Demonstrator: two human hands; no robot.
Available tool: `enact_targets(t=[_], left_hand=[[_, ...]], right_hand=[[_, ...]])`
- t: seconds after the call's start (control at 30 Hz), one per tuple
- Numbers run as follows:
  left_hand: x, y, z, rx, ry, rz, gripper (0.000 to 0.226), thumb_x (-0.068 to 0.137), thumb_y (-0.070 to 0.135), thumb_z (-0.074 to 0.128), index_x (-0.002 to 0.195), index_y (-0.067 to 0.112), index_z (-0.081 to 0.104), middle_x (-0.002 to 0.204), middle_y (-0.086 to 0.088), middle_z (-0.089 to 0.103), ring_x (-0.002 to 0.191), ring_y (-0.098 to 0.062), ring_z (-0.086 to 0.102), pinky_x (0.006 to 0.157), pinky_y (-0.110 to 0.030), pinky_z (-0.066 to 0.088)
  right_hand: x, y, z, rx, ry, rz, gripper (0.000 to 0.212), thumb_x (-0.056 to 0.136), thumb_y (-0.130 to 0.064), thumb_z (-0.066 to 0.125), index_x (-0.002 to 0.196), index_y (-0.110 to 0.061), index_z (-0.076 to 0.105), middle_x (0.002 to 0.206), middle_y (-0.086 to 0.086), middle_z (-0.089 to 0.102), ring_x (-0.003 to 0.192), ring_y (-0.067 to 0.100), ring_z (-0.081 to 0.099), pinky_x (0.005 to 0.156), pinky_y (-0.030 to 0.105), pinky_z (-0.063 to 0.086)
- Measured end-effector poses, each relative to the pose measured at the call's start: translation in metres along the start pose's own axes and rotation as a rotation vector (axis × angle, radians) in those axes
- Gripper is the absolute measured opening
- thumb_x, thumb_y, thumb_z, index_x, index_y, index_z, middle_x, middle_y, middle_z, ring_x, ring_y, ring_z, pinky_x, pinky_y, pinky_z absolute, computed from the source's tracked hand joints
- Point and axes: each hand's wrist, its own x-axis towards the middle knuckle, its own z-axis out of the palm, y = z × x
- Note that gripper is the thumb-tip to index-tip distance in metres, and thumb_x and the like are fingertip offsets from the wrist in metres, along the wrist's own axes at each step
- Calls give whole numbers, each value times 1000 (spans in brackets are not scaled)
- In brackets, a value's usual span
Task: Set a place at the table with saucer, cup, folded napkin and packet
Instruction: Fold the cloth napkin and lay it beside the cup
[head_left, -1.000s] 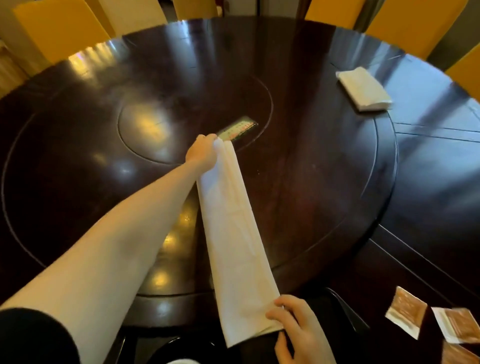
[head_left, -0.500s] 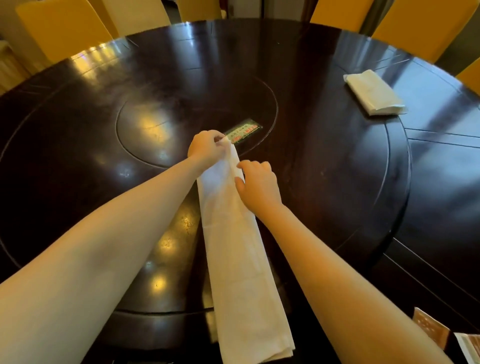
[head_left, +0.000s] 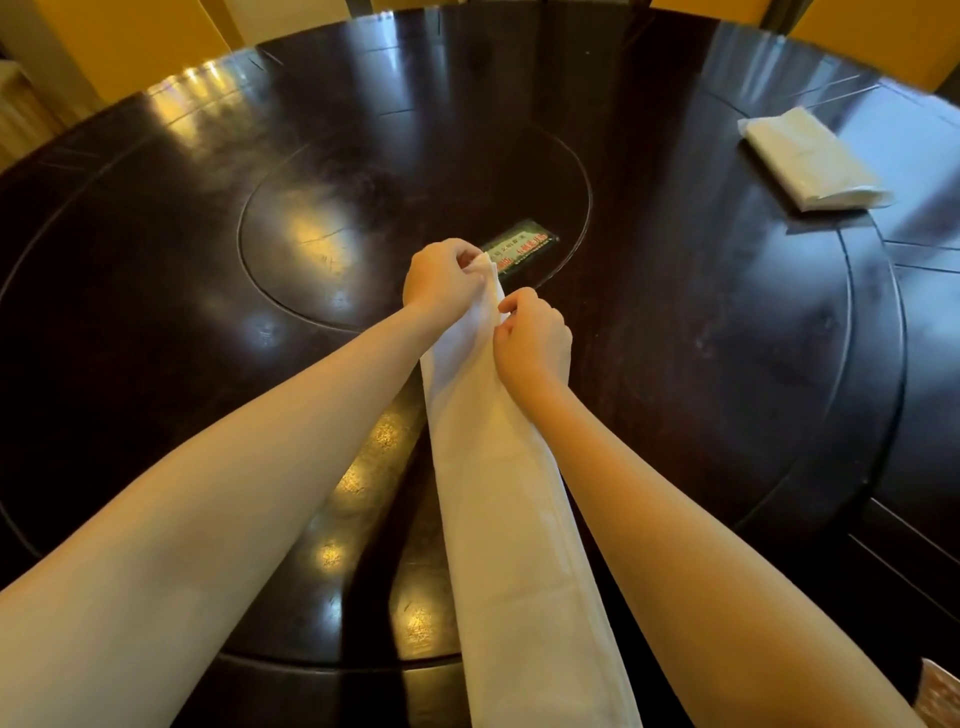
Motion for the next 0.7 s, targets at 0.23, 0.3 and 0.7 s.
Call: enact_targets(t=[0.23, 0.3, 0.7], left_hand=[[-13, -5, 8, 9, 34, 21, 40, 91, 6, 49, 130, 14, 52, 132, -9, 52, 113, -17, 50, 85, -13, 37], [-22, -11, 1, -15, 112, 73, 39, 91, 4, 47, 128, 14, 52, 131, -8, 48, 110, -13, 49, 84, -7, 36], [-42, -41, 1, 406, 59, 12, 41, 97, 25, 35, 136, 15, 43, 145, -8, 42, 131, -29, 33, 102, -46, 27]], right_hand=[[4, 17, 10, -229, 66, -90, 18, 96, -11, 41, 108, -15, 54, 102, 3, 60, 93, 18, 50, 79, 29, 34], [3, 22, 14, -247, 87, -116, 18, 98, -14, 41, 109, -15, 55, 103, 2, 59, 93, 17, 49, 79, 27, 32], [2, 24, 14, -163, 184, -113, 22, 96, -16, 39, 107, -12, 57, 104, 5, 60, 94, 19, 48, 85, 31, 36]])
